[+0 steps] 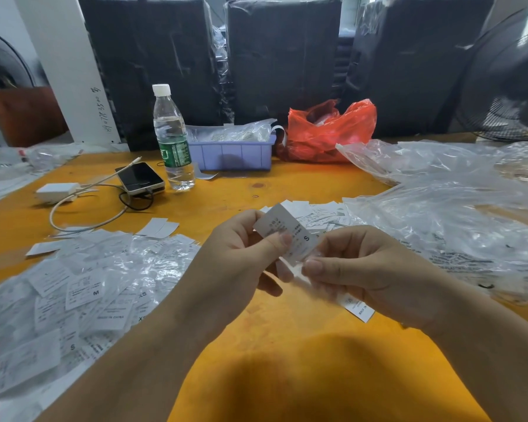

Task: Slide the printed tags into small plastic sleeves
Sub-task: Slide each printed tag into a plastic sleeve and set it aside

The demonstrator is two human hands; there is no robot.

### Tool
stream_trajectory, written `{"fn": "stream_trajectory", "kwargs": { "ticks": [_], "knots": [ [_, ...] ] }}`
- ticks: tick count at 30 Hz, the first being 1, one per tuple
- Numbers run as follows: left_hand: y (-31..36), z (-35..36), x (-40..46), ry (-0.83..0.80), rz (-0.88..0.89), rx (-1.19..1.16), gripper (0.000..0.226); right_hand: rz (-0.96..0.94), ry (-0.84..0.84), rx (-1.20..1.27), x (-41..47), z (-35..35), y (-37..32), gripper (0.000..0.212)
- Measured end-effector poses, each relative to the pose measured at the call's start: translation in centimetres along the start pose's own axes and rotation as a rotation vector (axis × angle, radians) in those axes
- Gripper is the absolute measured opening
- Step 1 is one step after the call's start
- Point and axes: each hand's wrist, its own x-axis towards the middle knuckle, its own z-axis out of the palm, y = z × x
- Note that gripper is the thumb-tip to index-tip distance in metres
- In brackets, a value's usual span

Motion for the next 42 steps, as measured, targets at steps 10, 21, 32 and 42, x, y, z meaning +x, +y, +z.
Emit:
{"fn": "stream_trajectory", "kwargs": {
  "ticks": [10,21,32,42],
  "knots": [
    [0.17,0.05,-0.11,0.071,0.037,0.013,0.010,-0.042,0.036,-0.079,-0.12,0.00,-0.32,0.035],
    [0.45,0.26,-0.34,0.099,0.098,0.052,0.034,-0.090,0.046,-0.095,-0.20,0.35,-0.58,0.015],
    [0.56,-0.23,-0.47,0.011,0.101,0.174,0.005,-0.086,0.080,-0.108,-0.22,0.41,-0.56,0.022],
    [0.77,-0.26,-0.64,-0.017,0.106,0.201,0.017,-0.077,0.079,-0.074,-0.12,0.05,-0.28,0.024]
  ]
}}
